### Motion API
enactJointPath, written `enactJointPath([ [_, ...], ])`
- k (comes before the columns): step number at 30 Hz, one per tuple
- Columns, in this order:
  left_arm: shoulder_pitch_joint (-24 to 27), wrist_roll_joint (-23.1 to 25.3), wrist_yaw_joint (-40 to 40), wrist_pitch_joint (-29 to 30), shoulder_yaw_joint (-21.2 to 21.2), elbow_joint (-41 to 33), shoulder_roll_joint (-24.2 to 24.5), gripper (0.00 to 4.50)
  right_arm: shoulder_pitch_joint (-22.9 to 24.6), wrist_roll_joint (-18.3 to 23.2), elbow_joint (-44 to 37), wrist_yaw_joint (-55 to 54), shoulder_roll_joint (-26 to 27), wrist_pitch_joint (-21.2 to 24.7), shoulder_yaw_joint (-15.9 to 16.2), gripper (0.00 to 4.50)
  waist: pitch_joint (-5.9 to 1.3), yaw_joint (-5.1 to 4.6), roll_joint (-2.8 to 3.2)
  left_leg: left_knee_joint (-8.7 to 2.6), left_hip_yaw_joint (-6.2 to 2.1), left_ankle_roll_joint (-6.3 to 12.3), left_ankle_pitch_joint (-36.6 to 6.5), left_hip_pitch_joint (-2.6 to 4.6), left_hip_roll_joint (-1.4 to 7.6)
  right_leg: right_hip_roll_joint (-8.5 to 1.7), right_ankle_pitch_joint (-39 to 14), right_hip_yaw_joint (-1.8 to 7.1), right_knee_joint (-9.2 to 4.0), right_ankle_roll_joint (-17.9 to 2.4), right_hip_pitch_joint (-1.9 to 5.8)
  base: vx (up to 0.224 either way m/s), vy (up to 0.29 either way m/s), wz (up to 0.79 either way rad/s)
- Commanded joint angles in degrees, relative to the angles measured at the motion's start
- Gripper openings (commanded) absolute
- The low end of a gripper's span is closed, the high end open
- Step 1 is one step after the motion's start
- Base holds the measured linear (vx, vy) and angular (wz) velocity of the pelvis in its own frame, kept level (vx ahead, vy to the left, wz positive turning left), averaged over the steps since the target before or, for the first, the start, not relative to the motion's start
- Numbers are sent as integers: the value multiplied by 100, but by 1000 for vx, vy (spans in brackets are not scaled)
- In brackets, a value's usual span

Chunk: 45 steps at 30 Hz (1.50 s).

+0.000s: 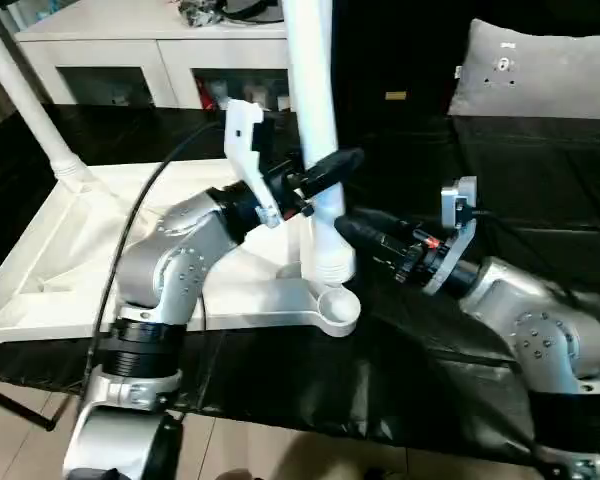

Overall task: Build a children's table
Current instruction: Pick table leg

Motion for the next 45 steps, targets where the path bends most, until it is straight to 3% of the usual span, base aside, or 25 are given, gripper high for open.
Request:
enactJointPath([
  [1, -93, -25, -285, -15, -137, -161, 132, 193, -160, -80, -17, 166, -143, 109, 118, 338, -480, 1, -164, -325, 75, 586, -261, -49, 0, -251, -2429, 236, -439, 253, 439, 0, 0, 0],
  [5, -134, -38, -480, 65, -242, -174, 246, 188, -240, -181, 41, 321, -342, 103, 256, 374, -478, 12, -165, -321, 83, 576, -225, -47, 3, -265, -2400, 249, -423, 164, 437, 0, 0, 0],
  [12, -263, -71, -1000, 226, -546, -236, 473, 188, -471, -576, 270, 879, -851, -35, 840, 386, -477, 17, -182, -310, 88, 570, -264, -55, 0, -260, -2414, 259, -404, 110, 451, 0, 0, 0],
  [21, -355, -375, -1361, 519, -673, -434, 495, 187, -605, -630, 473, 1324, -898, -179, 1145, 386, -491, 21, -197, -302, 82, 609, -202, -62, 20, -264, -2315, 264, -365, -7, 456, 0, 0, 0],
  [27, -359, -477, -1436, 629, -664, -517, 470, 186, -649, -656, 562, 1371, -826, -233, 1167, 386, -485, 22, -189, -300, 84, 597, -228, -56, 21, -261, -2349, 267, -371, -27, 451, 0, 0, 0],
  [32, -359, -532, -1455, 642, -684, -545, 444, 186, -659, -575, 595, 1529, -787, -196, 1209, 345, -482, 18, -188, -301, 85, 585, -283, -54, 15, -254, -2419, 260, -384, 15, 454, 0, 0, 0],
  [34, -361, -535, -1456, 644, -671, -543, 433, 186, -649, -551, 595, 1567, -792, -175, 1225, 308, -486, 20, -189, -299, 85, 576, -270, -55, 14, -256, -2420, 260, -384, 25, 457, 0, 0, 0],
  [37, -366, -562, -1451, 647, -667, -545, 427, 186, -626, -539, 608, 1607, -791, -160, 1224, 304, -489, 19, -182, -297, 81, 588, -251, -56, 18, -253, -2367, 262, -376, 8, 456, 0, 0, 0],
  [45, -375, -615, -1463, 694, -680, -541, 398, 186, -621, -531, 673, 1655, -752, -162, 1201, 235, -492, 21, -167, -293, 81, 584, -256, -58, 14, -250, -2333, 260, -372, -28, 460, 0, 0, 0],
])
